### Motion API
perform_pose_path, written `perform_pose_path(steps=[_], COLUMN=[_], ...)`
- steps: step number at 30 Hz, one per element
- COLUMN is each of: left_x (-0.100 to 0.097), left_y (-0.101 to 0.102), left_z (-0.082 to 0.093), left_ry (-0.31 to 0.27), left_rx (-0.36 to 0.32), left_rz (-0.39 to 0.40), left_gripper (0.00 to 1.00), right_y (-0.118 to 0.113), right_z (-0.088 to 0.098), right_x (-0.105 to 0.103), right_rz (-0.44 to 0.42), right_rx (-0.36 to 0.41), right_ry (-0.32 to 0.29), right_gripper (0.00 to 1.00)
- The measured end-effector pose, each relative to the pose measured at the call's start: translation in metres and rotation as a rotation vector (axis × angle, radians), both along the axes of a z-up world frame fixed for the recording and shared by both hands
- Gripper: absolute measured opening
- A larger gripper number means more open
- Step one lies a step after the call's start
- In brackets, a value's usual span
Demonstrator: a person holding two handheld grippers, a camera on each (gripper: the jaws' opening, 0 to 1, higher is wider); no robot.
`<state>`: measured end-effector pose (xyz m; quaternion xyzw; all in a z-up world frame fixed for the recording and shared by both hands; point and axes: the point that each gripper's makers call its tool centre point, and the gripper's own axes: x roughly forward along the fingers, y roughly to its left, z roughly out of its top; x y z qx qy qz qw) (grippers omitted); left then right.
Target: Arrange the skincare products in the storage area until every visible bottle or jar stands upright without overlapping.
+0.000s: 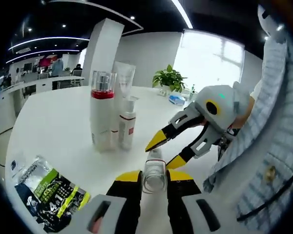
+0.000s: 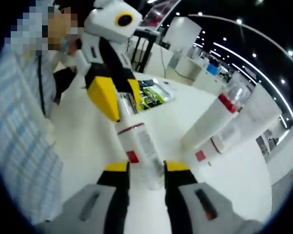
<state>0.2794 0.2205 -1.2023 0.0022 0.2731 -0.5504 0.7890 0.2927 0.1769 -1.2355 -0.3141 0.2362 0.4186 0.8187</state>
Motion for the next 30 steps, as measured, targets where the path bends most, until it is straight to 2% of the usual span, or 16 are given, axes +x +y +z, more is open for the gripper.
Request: perform_pose_path(steps=[2,3,4,6,9,14,19,22,26,30], left_x=[0.002,0.003,0.002,0.005,0.005,0.006,0.009,0.007,0.006,0.004], left_y=[-0.001,-0.003,-0.006,-0.006,-0.008,-0.013,-0.018,-0.024,-0.03,-0.038], left_z=[0.004,0.009,0.012,0.015,0.021,0.036,0.043,0.046,0.049,0.05], left_ry=[-0.002,0.002,0.013,0.008,0.006,-0.026,-0.05,-0.083,-0.105,-0.132], left_rx=[-0.012,-0.033,-0.057,-0.063,-0.083,-0.116,-0.133,-0.128,-0.13,-0.116], left_rz=[0.007,0.014,0.011,0.015,0.015,0.015,0.015,0.0,-0.011,-0.034], left_gripper=[0.17,0.18,0.18,0.18,0.18,0.18,0.18,0.18,0.18,0.18], right_y=[0.001,0.003,0.004,0.003,0.005,0.01,0.015,0.016,0.02,0.022], right_z=[-0.001,-0.003,-0.001,0.0,0.002,0.004,0.004,0.004,0.003,0.001], right_x=[0.001,-0.001,0.001,0.0,0.0,-0.003,-0.004,-0.004,-0.008,-0.009], right_rz=[-0.014,-0.029,-0.036,-0.043,-0.068,-0.117,-0.158,-0.171,-0.195,-0.198], right_rx=[0.029,0.06,0.078,0.091,0.15,0.254,0.343,0.37,0.426,0.431], right_ry=[0.015,0.042,0.038,0.044,0.085,0.142,0.188,0.202,0.252,0.265], right_gripper=[0.24,0.24,0.24,0.23,0.23,0.23,0.23,0.23,0.23,0.23])
